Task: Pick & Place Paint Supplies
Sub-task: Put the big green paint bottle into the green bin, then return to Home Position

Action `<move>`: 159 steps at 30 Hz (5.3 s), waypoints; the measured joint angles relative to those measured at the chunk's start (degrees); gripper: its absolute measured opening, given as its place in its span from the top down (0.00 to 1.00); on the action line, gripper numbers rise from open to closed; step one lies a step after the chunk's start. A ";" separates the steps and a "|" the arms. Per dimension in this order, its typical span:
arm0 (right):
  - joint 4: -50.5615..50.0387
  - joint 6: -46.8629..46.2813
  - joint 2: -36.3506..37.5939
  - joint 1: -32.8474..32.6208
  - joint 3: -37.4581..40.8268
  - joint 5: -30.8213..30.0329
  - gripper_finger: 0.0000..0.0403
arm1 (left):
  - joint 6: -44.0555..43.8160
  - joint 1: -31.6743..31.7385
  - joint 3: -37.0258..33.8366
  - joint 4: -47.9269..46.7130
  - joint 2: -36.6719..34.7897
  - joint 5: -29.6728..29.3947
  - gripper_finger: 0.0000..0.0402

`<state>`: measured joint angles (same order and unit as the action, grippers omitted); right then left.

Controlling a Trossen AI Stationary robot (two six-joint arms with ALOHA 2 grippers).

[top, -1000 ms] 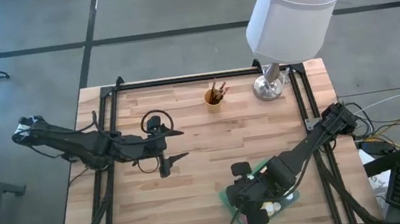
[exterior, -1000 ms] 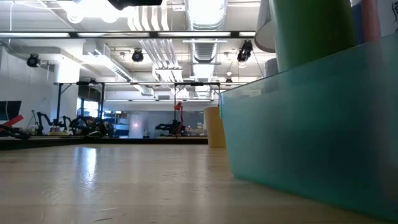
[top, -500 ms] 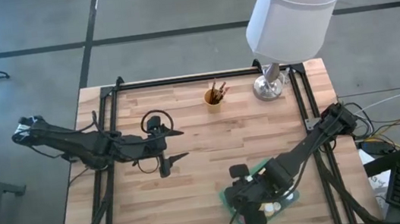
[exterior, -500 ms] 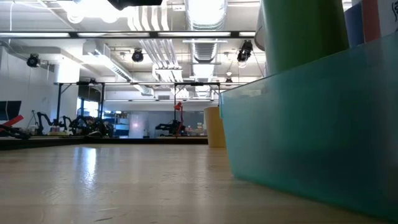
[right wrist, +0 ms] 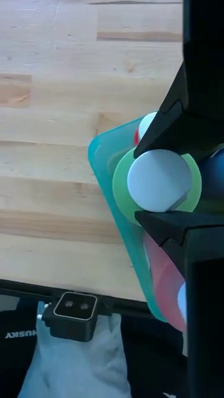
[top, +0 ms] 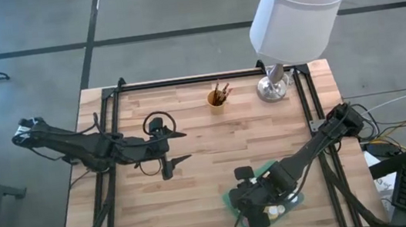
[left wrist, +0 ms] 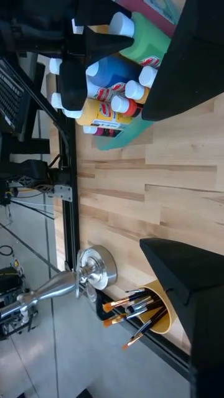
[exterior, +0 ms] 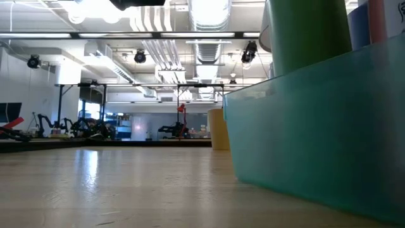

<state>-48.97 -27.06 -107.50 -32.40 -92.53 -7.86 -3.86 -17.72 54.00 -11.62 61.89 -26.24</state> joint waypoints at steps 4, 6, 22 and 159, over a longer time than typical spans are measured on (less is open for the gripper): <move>0.52 0.02 0.00 0.00 0.24 0.02 0.72 | 0.00 0.02 0.00 0.00 0.00 0.00 0.18; 0.34 0.03 -0.03 0.00 0.11 0.03 0.72 | 0.00 0.01 0.00 0.00 0.00 0.01 0.18; -0.09 0.04 0.14 0.00 0.13 0.71 0.68 | 0.00 0.00 0.00 0.00 0.00 0.00 0.18; 41.08 31.94 103.18 24.92 85.20 0.22 0.98 | -1.20 -0.68 -9.56 8.65 -5.55 3.22 0.18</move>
<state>-7.89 4.88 -4.32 -7.49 -7.33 -7.63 -5.05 -18.39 44.43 -2.97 56.34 -23.02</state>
